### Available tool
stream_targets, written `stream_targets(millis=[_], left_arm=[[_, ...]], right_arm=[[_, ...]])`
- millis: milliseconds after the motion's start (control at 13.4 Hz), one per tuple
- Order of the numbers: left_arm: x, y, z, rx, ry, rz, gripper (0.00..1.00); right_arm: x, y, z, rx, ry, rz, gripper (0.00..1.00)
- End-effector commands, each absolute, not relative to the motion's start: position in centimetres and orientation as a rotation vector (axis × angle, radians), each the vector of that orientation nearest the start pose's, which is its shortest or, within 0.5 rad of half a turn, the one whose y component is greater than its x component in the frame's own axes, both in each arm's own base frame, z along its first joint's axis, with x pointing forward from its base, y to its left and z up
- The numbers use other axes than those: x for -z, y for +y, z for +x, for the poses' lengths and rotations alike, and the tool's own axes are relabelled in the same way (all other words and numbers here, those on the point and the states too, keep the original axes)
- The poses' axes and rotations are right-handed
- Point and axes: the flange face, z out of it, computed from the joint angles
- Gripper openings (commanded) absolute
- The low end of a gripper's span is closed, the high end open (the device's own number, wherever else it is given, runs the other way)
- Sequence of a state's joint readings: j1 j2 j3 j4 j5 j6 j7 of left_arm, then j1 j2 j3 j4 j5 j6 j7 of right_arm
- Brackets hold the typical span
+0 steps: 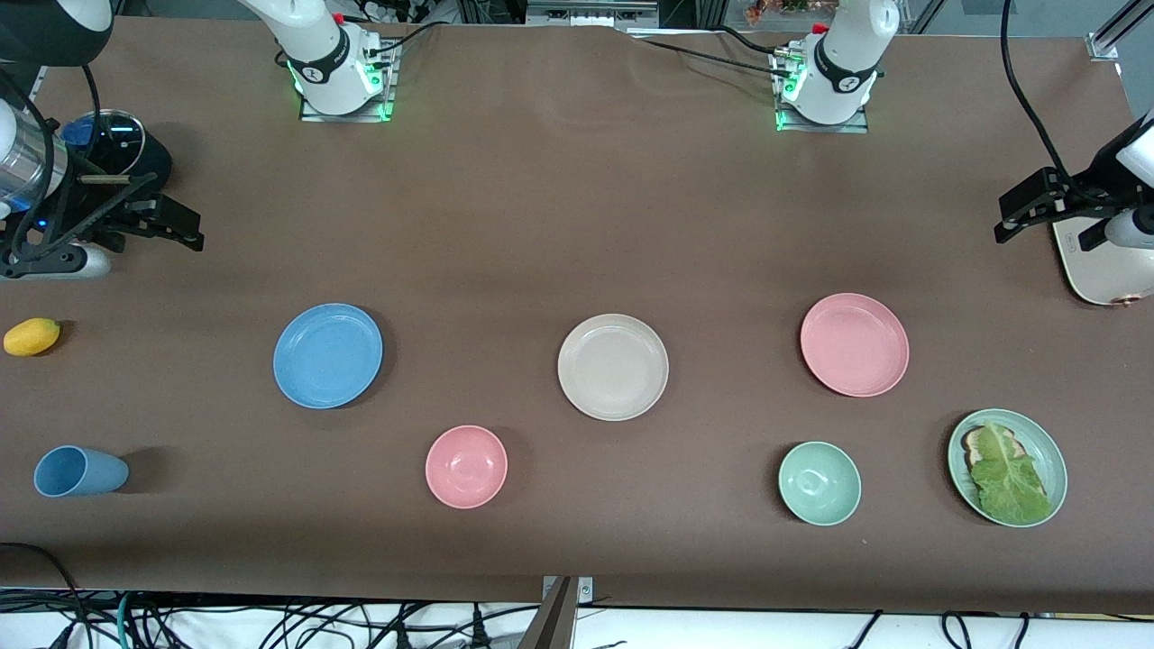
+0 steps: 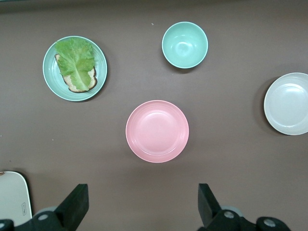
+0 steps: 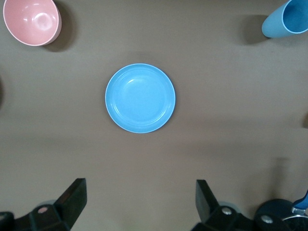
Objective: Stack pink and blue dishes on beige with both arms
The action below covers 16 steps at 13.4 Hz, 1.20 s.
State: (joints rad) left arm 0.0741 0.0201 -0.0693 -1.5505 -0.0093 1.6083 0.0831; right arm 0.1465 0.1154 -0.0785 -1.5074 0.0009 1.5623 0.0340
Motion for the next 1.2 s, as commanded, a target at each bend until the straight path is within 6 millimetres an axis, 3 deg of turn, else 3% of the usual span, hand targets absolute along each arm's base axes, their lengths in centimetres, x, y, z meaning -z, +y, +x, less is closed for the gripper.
stream_targets(millis=[0, 224, 523, 822, 896, 971, 1046, 1120], left_arm=[[-62.9, 0.1, 56.6, 0.039, 0.114, -3.174, 1.00], [-62.0, 1.5, 57.0, 0.014, 0.082, -3.160, 1.00], [-58.8, 2.1, 58.6, -0.060, 0.062, -3.175, 1.00], [-51.4, 2.7, 61.5, -0.247, 0.043, -3.171, 1.00], [-51.0, 3.1, 61.9, -0.233, 0.008, -3.171, 1.00], [-49.4, 3.5, 62.6, -0.252, -0.014, -3.179, 1.00], [-44.9, 4.0, 63.6, -0.358, -0.020, -3.166, 1.00], [-41.9, 4.1, 64.3, -0.432, -0.024, -3.163, 1.00]], right_arm=[[-58.5, 4.1, 58.6, -0.098, -0.056, -3.148, 1.00], [-57.8, 4.1, 58.6, -0.115, -0.053, -3.148, 1.00], [-55.7, 3.7, 58.9, -0.120, -0.046, -3.149, 1.00], [-51.0, 2.7, 59.6, -0.119, -0.017, -3.152, 1.00], [-50.0, 2.7, 59.5, -0.136, -0.021, -3.152, 1.00], [-49.4, 2.7, 59.4, -0.148, -0.021, -3.151, 1.00], [-48.4, 2.4, 59.4, -0.148, -0.017, -3.153, 1.00], [-46.8, 1.1, 59.7, -0.148, 0.014, -3.156, 1.00]])
